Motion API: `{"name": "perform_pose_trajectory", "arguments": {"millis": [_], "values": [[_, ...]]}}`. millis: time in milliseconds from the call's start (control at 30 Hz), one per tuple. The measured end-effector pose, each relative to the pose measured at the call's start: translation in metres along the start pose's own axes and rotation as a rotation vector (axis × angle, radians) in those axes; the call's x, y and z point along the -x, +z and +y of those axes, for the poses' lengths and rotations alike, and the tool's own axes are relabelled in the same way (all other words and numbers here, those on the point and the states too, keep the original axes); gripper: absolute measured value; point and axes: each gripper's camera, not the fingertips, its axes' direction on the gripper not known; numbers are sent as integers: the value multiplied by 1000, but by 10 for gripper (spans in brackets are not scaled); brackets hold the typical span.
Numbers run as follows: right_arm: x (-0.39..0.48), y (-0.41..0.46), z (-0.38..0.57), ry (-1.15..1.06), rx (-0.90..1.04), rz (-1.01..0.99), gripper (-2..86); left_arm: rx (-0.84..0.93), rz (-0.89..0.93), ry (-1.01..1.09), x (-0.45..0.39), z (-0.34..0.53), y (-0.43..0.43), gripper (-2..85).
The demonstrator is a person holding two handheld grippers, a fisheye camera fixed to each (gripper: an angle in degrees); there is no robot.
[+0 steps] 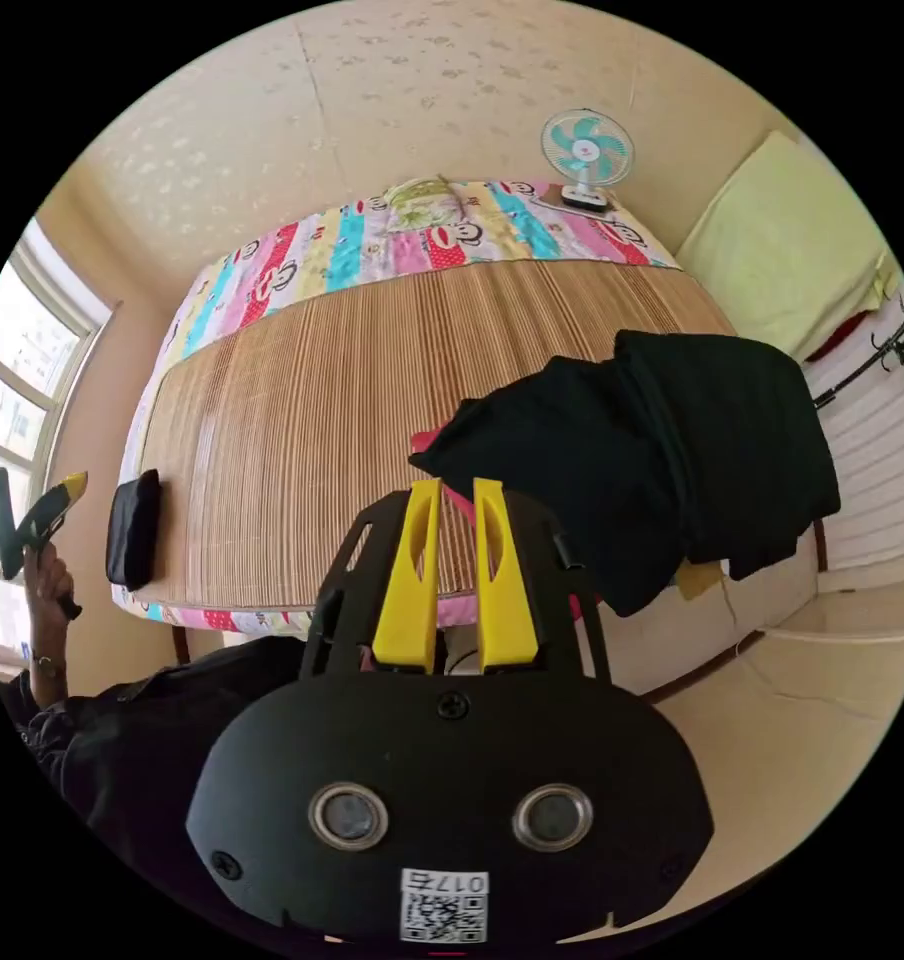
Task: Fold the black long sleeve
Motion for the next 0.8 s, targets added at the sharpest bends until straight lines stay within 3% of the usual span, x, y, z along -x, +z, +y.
{"name": "perform_pose_trajectory", "arguments": {"millis": [167, 333, 400, 467, 567, 633, 800], "values": [[-116, -27, -8, 209, -50, -60, 94, -114, 55, 77, -70, -22, 37, 66], [-113, 3, -31, -21, 3, -192, 103, -158, -141, 110, -108, -20, 45, 69], [-99, 53, -42, -77, 140, -133, 109, -131, -135, 92, -106, -17, 42, 69], [-102, 110, -42, 2, 343, -90, 109, -130, -128, 60, -97, -13, 36, 69], [-108, 114, -44, 153, 359, -78, 71, -135, -171, -1, -78, -10, 22, 68], [-118, 80, -45, 266, 279, -182, 36, -145, -167, -29, -66, -12, 9, 63], [-159, -53, -24, 319, -127, -532, 15, -196, -117, -21, -36, -21, -32, 55]]}}
